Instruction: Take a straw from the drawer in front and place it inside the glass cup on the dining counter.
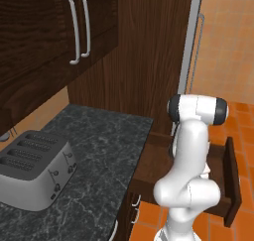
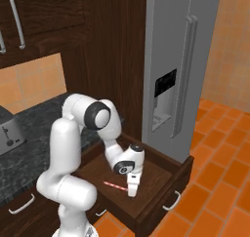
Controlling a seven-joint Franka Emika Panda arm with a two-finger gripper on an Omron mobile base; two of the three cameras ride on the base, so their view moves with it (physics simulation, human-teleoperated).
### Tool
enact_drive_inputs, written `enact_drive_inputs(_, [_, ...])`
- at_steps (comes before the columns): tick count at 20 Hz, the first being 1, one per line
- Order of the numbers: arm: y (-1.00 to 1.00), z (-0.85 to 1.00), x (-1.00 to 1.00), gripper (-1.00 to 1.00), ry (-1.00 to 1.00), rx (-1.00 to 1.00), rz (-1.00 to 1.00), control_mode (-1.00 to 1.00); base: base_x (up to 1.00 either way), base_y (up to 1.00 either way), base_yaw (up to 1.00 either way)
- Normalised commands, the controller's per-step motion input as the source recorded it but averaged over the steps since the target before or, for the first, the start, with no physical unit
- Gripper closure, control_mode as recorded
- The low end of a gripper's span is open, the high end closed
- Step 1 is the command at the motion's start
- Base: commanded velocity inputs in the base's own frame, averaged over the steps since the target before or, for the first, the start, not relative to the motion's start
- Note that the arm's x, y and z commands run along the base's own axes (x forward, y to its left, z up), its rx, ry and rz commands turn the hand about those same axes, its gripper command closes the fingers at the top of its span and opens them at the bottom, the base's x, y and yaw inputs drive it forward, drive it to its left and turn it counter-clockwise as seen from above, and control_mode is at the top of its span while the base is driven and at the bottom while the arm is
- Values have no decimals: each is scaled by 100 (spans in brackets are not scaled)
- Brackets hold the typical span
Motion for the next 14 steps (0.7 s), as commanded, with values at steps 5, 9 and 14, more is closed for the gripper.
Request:
enact_drive_inputs(5, [0, -66, -65, 100, -29, 2, -11, -100, 0, 0, 0])
enact_drive_inputs(9, [0, -74, -85, 100, -27, 0, -12, -100, 0, 0, 0])
enact_drive_inputs(14, [2, -38, 3, 100, -4, 0, -14, -100, 0, 0, 0])
